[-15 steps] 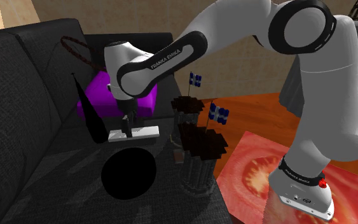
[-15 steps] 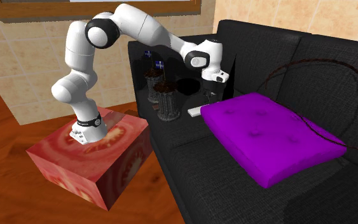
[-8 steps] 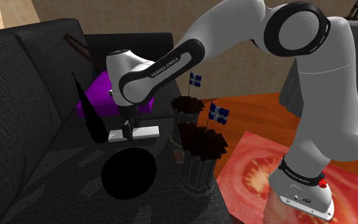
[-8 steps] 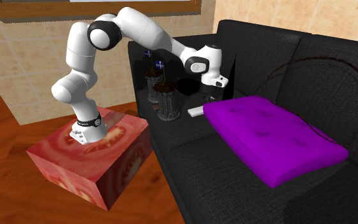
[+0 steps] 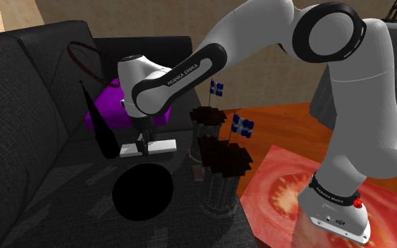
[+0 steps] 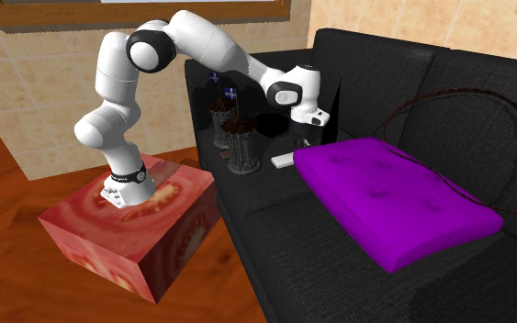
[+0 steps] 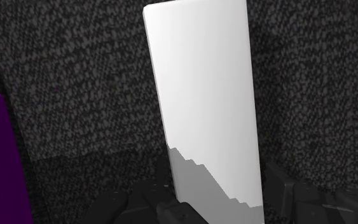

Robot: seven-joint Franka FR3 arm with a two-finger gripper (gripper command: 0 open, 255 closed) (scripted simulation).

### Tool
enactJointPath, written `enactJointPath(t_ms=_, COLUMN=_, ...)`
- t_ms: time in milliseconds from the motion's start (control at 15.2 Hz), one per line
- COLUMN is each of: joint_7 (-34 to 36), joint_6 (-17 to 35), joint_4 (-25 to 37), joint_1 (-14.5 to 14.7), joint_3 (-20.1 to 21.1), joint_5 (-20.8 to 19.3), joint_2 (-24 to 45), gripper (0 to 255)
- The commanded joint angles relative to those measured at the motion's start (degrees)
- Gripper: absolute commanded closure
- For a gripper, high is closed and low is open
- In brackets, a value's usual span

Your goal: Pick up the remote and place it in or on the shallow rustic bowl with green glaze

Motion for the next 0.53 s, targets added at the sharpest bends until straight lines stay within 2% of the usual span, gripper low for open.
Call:
enactJointPath(t_ms=0, joint_7=0.0, joint_6=0.0, joint_4=0.0, joint_1=0.0, joint_3=0.0, joint_5=0.0, joint_2=0.0, gripper=255)
enactJointPath(t_ms=462, joint_7=-0.1, joint_6=-1.2, joint_4=0.5, joint_1=-0.1, joint_3=0.1, joint_5=0.2, joint_2=-0.7, gripper=255)
